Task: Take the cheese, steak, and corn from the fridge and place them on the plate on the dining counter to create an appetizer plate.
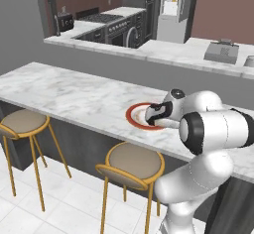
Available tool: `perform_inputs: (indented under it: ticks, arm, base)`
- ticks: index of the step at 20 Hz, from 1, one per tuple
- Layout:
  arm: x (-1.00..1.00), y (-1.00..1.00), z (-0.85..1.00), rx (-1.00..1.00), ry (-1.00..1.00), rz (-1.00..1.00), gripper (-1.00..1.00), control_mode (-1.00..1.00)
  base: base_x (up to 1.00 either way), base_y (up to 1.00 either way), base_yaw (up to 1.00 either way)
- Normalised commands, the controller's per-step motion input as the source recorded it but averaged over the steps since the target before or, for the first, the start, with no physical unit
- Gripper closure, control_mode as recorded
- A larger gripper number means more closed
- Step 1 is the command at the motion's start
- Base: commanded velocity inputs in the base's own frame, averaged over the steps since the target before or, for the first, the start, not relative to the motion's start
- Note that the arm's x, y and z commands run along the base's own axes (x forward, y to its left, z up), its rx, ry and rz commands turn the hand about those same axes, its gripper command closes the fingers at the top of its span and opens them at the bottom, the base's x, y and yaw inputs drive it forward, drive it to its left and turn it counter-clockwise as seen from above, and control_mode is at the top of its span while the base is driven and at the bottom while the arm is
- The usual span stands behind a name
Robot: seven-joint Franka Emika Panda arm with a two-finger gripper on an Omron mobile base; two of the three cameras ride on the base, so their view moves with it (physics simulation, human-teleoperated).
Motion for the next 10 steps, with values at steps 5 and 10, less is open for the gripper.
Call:
perform_inputs:
  ticks: [5, 10]
  arm:
    - [0.57, 0.0, -0.08, 0.0, -0.11, 0.0, -1.0, -1.0]
    - [0.18, 0.0, 0.0, 0.0, -0.04, 0.0, -1.0, -1.0]
  base:
    - [0.0, 0.0, 0.0]
    - [0.0, 0.0, 0.0]
